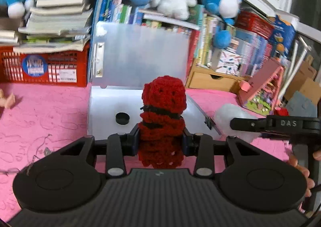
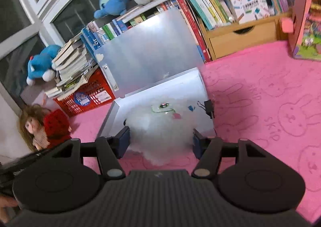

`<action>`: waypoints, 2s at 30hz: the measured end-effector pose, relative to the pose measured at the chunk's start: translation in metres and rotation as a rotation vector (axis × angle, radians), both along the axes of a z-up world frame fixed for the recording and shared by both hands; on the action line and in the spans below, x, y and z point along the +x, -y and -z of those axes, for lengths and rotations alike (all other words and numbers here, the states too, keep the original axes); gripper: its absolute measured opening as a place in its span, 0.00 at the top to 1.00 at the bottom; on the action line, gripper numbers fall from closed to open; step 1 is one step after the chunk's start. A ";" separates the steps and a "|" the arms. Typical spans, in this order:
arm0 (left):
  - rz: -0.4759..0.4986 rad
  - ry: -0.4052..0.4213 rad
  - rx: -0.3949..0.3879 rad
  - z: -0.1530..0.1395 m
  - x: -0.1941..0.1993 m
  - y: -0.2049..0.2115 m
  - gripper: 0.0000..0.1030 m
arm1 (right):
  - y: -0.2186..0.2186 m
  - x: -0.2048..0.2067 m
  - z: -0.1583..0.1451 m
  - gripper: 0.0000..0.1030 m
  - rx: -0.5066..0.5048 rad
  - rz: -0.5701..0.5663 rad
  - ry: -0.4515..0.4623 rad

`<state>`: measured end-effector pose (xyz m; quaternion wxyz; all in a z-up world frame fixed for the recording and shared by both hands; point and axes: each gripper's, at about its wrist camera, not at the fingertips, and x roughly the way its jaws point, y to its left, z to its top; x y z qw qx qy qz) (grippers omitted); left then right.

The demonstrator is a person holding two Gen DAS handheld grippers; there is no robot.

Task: Organize objects
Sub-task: 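Carry both toys into the silver box and open both grippers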

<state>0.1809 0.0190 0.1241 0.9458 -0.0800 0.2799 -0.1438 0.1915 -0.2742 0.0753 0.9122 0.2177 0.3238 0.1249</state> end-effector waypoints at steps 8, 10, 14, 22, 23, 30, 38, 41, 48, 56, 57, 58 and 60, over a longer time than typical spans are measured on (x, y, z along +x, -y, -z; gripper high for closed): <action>-0.041 -0.104 -0.028 0.010 0.063 -0.007 0.57 | -0.002 0.046 -0.002 0.38 0.022 0.017 -0.038; -0.064 -0.114 -0.026 0.013 0.077 -0.009 0.57 | -0.004 0.057 -0.003 0.37 0.018 0.027 -0.043; -0.108 -0.147 -0.018 0.021 0.104 -0.012 0.57 | -0.006 0.079 0.002 0.37 0.005 0.056 -0.051; -0.172 -0.195 0.040 0.044 0.154 -0.011 0.57 | -0.014 0.118 0.024 0.37 -0.027 0.099 -0.075; -0.175 -0.197 0.047 0.045 0.158 -0.010 0.57 | -0.015 0.123 0.027 0.37 -0.025 0.103 -0.079; -0.187 -0.210 0.104 0.057 0.190 -0.006 0.57 | -0.026 0.150 0.045 0.37 -0.078 0.114 -0.097; -0.171 -0.244 0.124 0.078 0.210 -0.004 0.57 | -0.035 0.171 0.059 0.41 -0.114 0.114 -0.100; -0.167 -0.252 0.133 0.085 0.212 -0.003 0.57 | -0.040 0.176 0.062 0.45 -0.131 0.098 -0.099; -0.160 -0.240 0.142 0.090 0.212 -0.002 0.56 | -0.042 0.176 0.070 0.42 -0.151 0.081 -0.104; -0.156 -0.215 0.162 0.078 0.200 0.002 0.33 | -0.036 0.156 0.054 0.22 -0.128 0.106 -0.029; -0.157 -0.220 0.165 0.076 0.198 0.002 0.32 | -0.035 0.152 0.051 0.21 -0.130 0.108 -0.019; -0.158 -0.222 0.169 0.074 0.196 0.001 0.30 | -0.036 0.148 0.048 0.21 -0.133 0.107 -0.010; -0.165 -0.212 0.171 0.067 0.188 0.001 0.28 | -0.036 0.138 0.042 0.20 -0.143 0.100 0.009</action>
